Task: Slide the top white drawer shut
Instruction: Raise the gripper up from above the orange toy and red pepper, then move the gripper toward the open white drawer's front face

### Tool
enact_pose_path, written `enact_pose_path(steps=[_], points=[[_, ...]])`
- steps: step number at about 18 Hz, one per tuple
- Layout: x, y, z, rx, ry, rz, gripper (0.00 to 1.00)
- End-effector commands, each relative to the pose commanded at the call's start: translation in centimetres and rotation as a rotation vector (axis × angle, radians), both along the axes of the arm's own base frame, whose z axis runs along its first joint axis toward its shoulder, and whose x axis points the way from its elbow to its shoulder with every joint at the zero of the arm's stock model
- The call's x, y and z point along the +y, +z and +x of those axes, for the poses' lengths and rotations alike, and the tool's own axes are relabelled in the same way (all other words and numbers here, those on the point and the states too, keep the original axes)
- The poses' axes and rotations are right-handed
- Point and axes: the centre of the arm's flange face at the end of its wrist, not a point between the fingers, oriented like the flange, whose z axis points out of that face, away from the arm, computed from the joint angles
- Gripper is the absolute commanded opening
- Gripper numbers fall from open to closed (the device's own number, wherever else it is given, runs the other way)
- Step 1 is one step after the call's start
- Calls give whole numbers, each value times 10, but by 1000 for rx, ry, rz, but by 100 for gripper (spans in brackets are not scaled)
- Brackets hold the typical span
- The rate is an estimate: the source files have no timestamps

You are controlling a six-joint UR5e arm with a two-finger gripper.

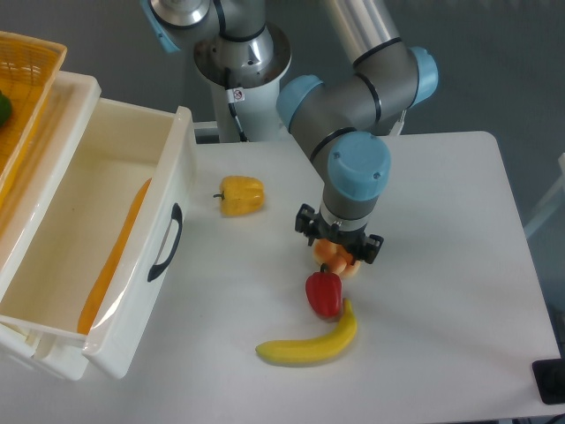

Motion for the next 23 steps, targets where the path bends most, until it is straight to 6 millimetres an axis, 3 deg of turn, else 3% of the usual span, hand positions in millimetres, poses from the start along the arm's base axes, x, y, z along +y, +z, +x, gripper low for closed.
enact_pose_path(steps=[3,12,17,23], points=[[10,2,17,-54,37,30,0],[26,36,61,-305,82,161,0],[35,40,75,-356,74,193,0],[58,46,108,-377,50,199,0]])
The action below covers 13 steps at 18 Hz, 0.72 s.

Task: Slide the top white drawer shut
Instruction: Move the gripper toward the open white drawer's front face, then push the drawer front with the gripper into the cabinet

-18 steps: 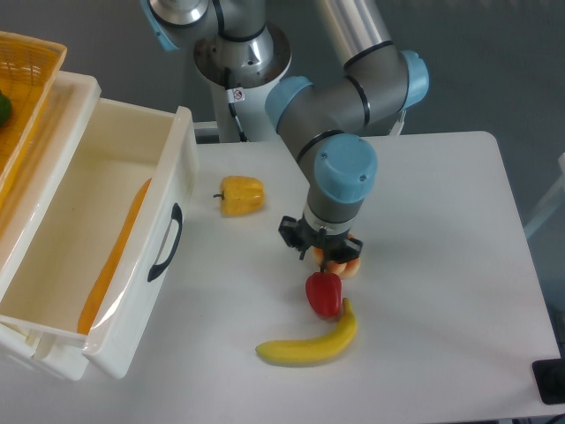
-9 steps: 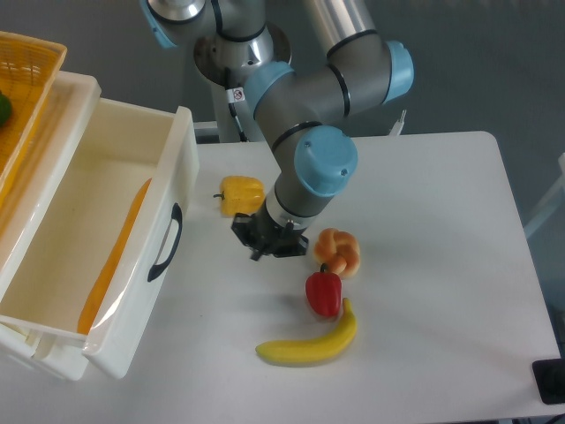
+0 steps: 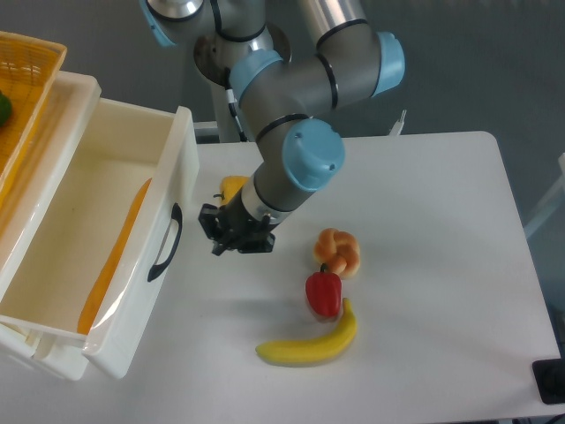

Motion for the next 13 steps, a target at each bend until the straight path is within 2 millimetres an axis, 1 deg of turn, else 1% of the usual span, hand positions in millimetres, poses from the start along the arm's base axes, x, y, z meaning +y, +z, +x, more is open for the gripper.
enact_pose_path(steps=[2,5,13], points=[[1,14,7,6,-3,24,0],[3,21,12,0,8,34,0],[9,25,24,-5,2,39,0]])
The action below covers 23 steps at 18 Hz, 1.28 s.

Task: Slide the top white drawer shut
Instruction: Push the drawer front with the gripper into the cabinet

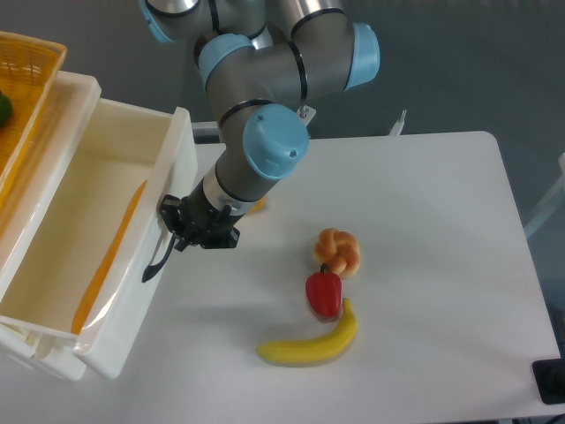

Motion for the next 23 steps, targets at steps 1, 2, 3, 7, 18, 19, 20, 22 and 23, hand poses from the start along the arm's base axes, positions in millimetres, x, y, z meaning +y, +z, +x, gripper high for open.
enact_pose_path(steps=[1,2,3,7,18,19,20,22,23], points=[[2,0,5,-1,-6,-1,0],[3,1,7,0,-10,0,0],[3,3,9,2,-11,1,0],[9,3,24,-3,-24,-7,0],[17,14,66,-7,-74,-16,0],[17,15,68,-7,-76,-17,0],[19,15,73,-8,-85,-18,0],[18,13,78,-13,-91,-24,0],[19,16,84,-10,-102,-24,0]])
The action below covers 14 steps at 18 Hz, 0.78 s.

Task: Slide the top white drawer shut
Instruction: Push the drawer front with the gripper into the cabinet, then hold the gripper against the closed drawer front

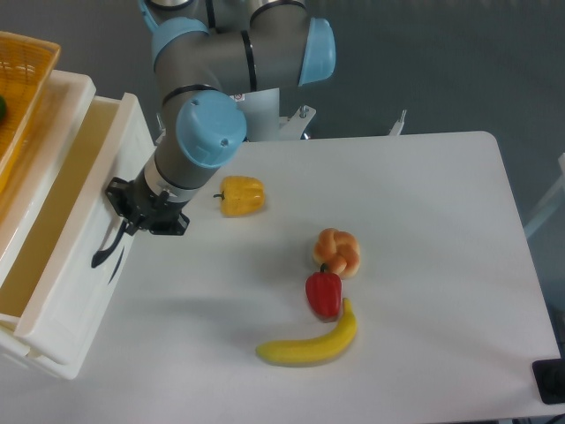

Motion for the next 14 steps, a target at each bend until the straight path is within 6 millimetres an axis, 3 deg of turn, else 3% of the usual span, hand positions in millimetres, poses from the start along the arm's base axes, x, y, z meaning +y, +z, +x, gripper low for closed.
enact_pose_path(steps=[14], points=[[14,1,31,10,-37,-5,0]])
